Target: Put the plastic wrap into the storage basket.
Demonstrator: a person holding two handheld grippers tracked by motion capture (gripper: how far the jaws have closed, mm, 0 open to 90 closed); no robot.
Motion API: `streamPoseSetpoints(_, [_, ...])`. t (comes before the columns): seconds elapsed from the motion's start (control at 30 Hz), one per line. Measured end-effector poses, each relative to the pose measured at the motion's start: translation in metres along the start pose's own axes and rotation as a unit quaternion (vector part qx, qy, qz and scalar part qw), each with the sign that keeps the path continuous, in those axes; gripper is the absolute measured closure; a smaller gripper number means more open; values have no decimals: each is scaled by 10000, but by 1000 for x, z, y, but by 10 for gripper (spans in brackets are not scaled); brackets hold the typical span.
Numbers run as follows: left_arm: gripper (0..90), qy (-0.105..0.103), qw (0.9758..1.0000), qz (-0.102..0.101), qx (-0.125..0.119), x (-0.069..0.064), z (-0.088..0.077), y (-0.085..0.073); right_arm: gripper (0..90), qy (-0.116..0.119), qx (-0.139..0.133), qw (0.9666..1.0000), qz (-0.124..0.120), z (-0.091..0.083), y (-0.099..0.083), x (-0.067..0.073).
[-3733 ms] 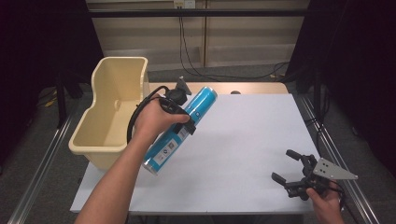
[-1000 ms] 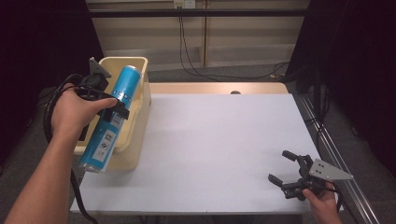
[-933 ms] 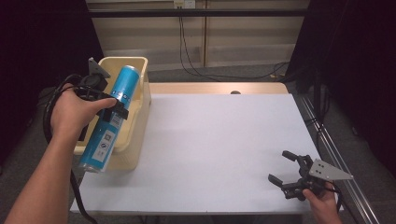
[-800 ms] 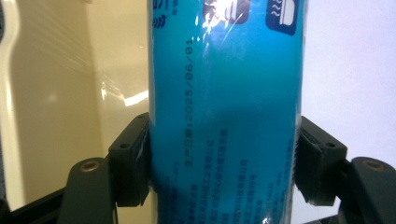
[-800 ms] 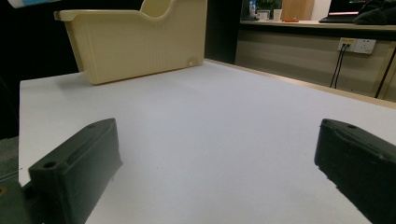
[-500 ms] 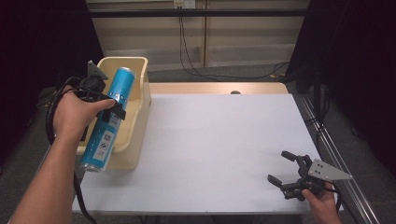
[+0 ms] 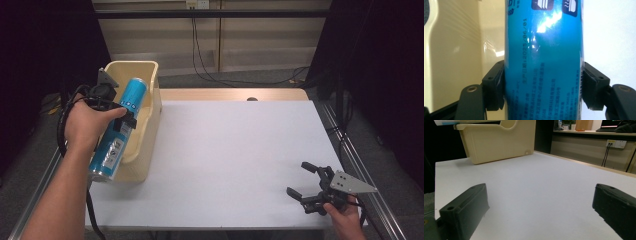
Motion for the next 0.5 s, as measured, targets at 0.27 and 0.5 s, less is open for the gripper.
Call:
streamPoseSetpoints(0.27, [318,67,9997,-214,-22,5,4,0,1,3,-2,10000,-1,0,0,0])
streamPoseSetpoints(0.5, [318,84,9995,-305,69,11,14,-3,1,-3,2,10000,-10,0,0,0])
Point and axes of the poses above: each handheld gripper's, and its own axes: z roughly forward along the jaws, y roughly out of its top, x roughly to its left, the point moved 2 cm from there along z, roughly forward along the jaws, and after that the axes turned 5 degrees about y, right-handed, at the moved point
